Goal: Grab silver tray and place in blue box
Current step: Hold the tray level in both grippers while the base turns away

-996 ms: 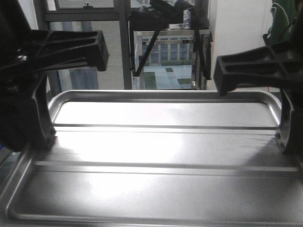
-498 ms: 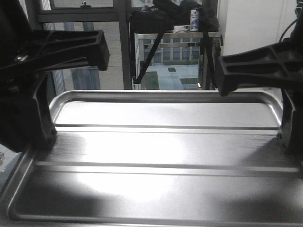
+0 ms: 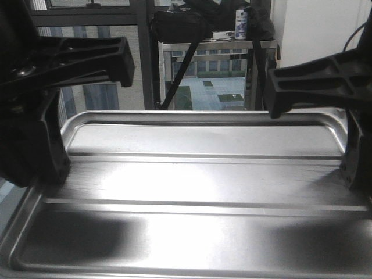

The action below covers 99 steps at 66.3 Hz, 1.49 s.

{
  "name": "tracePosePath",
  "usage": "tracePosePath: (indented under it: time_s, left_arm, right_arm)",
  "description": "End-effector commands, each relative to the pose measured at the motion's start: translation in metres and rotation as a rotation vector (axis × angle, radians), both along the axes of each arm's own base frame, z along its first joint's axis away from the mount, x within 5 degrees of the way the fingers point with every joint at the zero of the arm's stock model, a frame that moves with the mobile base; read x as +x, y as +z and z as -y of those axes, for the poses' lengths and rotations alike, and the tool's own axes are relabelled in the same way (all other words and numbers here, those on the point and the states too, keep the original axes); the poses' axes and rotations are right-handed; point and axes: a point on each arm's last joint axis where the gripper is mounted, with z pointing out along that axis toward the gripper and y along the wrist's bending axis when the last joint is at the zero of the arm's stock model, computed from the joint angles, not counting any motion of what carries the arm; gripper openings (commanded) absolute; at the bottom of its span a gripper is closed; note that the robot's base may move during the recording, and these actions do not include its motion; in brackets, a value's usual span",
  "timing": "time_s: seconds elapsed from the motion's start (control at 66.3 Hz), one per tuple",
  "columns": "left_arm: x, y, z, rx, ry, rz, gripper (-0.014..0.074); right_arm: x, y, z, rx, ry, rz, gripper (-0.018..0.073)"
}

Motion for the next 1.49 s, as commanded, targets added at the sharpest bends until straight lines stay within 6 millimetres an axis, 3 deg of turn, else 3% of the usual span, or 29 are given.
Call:
tracePosePath:
  time_s: [0.0,1.479]
  left_arm:
    - [0.0012,0.0136,-0.0050,-0.001,0.009,0.049,-0.0104]
    - [0.0012,0.0136,-0.0050,-0.001,0.009,0.049,-0.0104]
  right_arm:
    - [0.0012,0.0125,0.0093,-0.054,-0.017,0.040,0.0060]
    - [0.0013,0.0126,0.0095,-0.057,-0.017,0.042,0.0060]
